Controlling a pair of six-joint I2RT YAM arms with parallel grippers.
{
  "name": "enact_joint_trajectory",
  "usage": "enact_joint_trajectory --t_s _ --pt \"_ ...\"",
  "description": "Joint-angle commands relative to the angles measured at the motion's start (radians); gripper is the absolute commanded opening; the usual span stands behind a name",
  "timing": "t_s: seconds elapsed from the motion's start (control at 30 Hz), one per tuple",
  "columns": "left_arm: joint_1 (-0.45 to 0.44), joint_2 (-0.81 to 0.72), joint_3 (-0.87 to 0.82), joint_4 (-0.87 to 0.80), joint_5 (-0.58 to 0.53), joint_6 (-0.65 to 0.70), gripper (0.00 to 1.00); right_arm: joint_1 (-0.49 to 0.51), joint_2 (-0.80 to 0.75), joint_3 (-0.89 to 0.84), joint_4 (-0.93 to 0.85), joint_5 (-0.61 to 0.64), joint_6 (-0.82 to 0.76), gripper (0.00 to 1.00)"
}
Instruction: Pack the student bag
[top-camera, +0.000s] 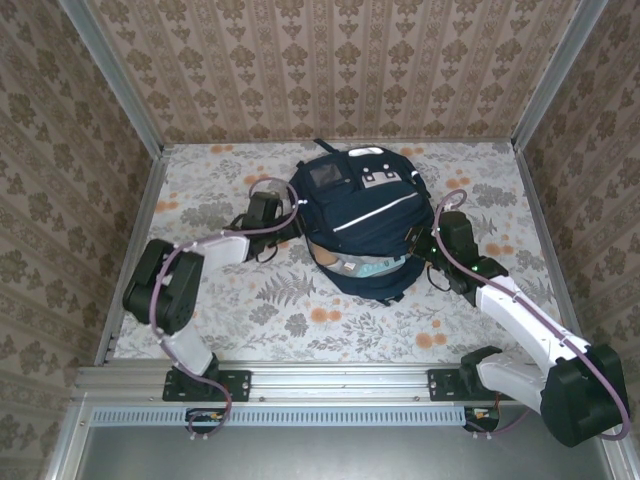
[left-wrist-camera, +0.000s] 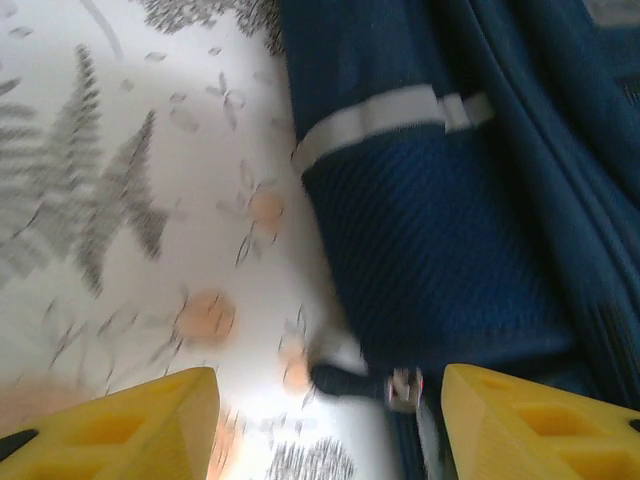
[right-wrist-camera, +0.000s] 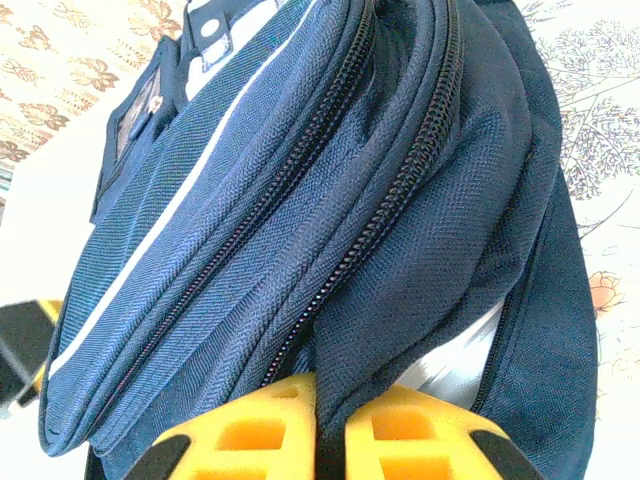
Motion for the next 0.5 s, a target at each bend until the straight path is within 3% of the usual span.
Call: enact_joint_trajectory --t_s 0.0,0.13,0.3,0.4,0.47 --pt "0.060 0.107 0.086 0.070 0.110 -0.032 0.60 -0.011 0.014 -0.013 0.034 -0.005 0.012 0.13" --pt "0.075 0.211 0.172 0.085 0.149 -0.048 0.63 -0.011 0.036 -0.013 0.052 -0.023 0.013 0.13" --pt "0.075 0.289 0.237 0.131 0.198 -0.074 0.73 -0.011 0.069 -0.004 0.061 -0.041 0.011 0.13" --pt "0.072 0.327 0.255 0.161 0.220 -0.101 0.53 -0.012 0.079 -0.001 0.065 -0.043 0.008 0.13" --pt "0.067 0.332 0.236 0.192 0.213 -0.115 0.26 -0.011 0.086 0.002 0.063 -0.039 0.004 0.13"
